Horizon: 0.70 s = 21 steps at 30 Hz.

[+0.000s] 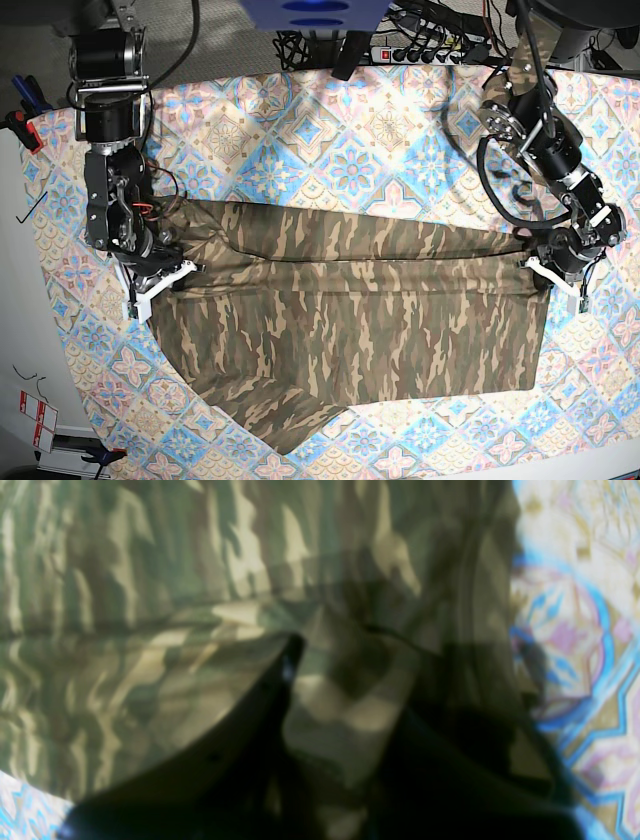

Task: Fold the T-shirt properly
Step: 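Lower the folded edge onto the shirt body and release both grippers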

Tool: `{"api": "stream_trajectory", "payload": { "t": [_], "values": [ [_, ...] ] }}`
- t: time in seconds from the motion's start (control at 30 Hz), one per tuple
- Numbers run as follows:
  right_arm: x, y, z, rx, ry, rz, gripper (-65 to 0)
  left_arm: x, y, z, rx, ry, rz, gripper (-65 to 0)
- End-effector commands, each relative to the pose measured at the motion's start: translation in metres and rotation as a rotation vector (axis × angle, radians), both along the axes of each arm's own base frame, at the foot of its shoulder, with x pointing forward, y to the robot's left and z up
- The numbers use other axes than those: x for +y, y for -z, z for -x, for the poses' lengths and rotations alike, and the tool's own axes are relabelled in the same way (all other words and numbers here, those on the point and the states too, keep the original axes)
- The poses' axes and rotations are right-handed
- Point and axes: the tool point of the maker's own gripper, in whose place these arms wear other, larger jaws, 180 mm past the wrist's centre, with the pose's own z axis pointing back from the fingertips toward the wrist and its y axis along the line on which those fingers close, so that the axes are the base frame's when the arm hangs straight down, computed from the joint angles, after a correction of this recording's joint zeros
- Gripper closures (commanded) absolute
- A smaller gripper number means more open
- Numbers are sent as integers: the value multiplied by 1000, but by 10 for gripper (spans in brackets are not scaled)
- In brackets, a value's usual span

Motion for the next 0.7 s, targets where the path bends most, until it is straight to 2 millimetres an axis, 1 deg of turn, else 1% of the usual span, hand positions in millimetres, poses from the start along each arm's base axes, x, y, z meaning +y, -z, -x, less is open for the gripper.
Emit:
{"api": "stream_trajectory", "payload": {
  "t": [0.0,0.03,0.1,0.23,0.3,0.4,0.5,0.57,0.67],
  "values": [
    [-10,-22,-18,-71,14,16,-2,16,-24,-16,-79,-24,-21,0],
    [-10,-22,-18,-74,14,17,-2,16,-24,-17,-93,-24,-20,0],
    [-10,-29,-26,-90,7,31,-2,15,-24,-18,-111,-25,-19,0],
    [5,-33,-36,-97,-84,133,-2,11,-16,-15,-94,-21,-3,0],
    [5,-37,-42,-104,-102,175,-2,9,-13,-14,-89,-19,5,0],
    [14,-34,-49,-93,-98,157,-2,9,-13,-14,-89,-19,5,0],
    [11,-23,-51,-57,-92,157,-2,10,-13,-14,-89,-20,4,0],
    [8,-23,-55,-65,-81,156,-2,10,-14,-15,-90,-20,4,0],
    [7,-22,-56,-80,-75,156,-2,10,-14,-15,-90,-20,4,0]
  ]
}}
